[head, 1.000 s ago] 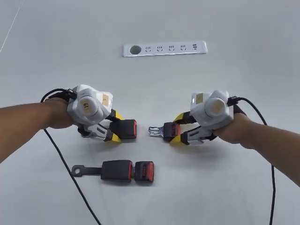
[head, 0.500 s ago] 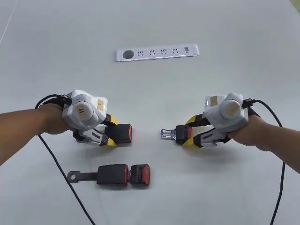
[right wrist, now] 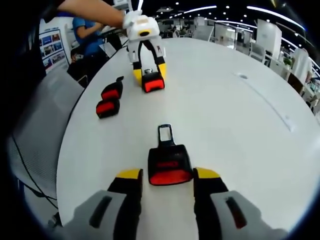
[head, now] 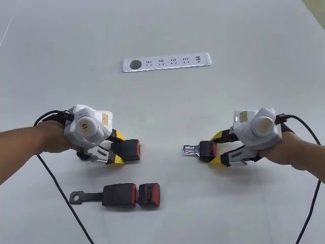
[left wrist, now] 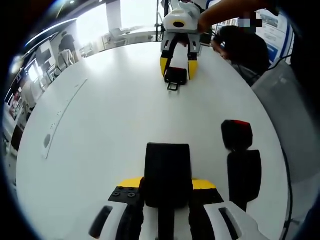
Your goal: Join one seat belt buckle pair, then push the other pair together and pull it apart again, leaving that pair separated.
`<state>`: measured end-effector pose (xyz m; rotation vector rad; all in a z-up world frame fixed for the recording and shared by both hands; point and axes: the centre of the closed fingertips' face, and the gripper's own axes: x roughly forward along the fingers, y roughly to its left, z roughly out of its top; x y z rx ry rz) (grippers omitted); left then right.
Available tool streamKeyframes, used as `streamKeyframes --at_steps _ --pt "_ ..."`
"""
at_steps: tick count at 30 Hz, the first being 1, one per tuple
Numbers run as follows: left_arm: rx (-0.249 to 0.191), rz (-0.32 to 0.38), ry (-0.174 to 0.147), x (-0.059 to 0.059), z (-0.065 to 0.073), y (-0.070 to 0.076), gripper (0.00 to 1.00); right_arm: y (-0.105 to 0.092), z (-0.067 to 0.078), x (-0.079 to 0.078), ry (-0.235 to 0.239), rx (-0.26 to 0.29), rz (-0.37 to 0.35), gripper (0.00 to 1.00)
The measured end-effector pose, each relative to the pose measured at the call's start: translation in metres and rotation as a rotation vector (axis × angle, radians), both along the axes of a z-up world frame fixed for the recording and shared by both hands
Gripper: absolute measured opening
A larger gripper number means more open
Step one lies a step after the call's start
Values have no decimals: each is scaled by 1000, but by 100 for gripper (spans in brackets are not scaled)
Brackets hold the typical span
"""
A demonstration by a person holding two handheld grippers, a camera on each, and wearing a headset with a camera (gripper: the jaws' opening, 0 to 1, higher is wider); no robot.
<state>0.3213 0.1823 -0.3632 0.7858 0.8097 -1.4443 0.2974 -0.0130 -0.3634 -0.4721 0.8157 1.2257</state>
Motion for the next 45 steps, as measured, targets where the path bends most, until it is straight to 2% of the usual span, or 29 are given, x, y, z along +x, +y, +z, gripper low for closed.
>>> streamKeyframes --at_steps 1,2,3,4,5,7,9,11,12,13,14,16,18,20,22,24,25,26,28,30,32,33,35,37,39,41,43,45 --pt "7 6 1 0 0 -1 35 0 0 0 -2 -5 -22 47" --pt "10 36 17 -1 0 -1 36 0 -1 2 -10 -15 -32 52" --pt "-1 68 53 -5 2 -4 40 -1 -2 0 -13 -25 -47 57" --pt "-9 83 76 -8 3 -5 46 -1 -1 1 -15 -28 -58 60" --pt "-14 76 58 -8 5 -6 55 -2 1 1 -31 -25 -71 62" --pt "-29 105 44 -5 5 -5 62 -3 7 4 -62 2 -115 62" --pt "-59 169 27 0 12 -3 63 -6 15 8 -75 30 -196 65" --pt "-84 242 15 5 21 0 65 -5 23 9 -67 84 -287 68" --pt "-88 280 14 7 24 3 67 -7 28 11 -93 93 -331 69" --pt "-116 320 15 7 29 4 70 -10 30 12 -109 92 -357 70" --pt "-133 338 21 5 32 5 73 -14 29 12 -114 94 -394 71" --pt "-138 367 -6 1 37 13 76 -17 30 12 -128 102 -440 73" --pt "-152 403 -17 -2 42 18 75 -18 35 8 -147 117 -494 75" --pt "-197 471 -9 -5 49 21 76 -18 40 5 -157 127 -530 77" --pt "-230 527 -23 -7 56 27 77 -20 45 1 -181 124 -566 81" --pt "-260 596 -5 -12 62 32 77 -20 50 -4 -204 126 -594 82" --pt "-272 634 -12 -14 66 36 77 -19 55 -7 -209 135 -616 82" --pt "-284 648 -14 -17 69 37 78 -18 57 -9 -211 144 -631 83" --pt "-317 693 3 -26 74 40 82 -17 63 -13 -224 157 -652 84" --pt "-335 703 -16 -32 80 42 85 -15 68 -17 -241 167 -665 84" --pt "-390 738 -34 -39 87 45 88 -15 72 -22 -251 168 -683 85" --pt "-401 757 -37 -46 88 48 92 -15 74 -25 -260 170 -693 86" --pt "-409 801 -44 -53 89 55 97 -15 77 -30 -275 167 -703 87" --pt "-434 876 -43 -66 92 63 100 -16 82 -37 -295 169 -723 88" --pt "-452 908 -41 -74 93 67 100 -16 86 -43 -305 177 -734 90" --pt "-450 928 -65 -83 93 75 100 -15 87 -51 -303 179 -737 91" --pt "-477 956 -52 -95 96 78 100 -15 87 -59 -303 173 -738 91" --pt "-480 973 -64 -106 97 83 100 -14 89 -67 -311 177 -738 91"
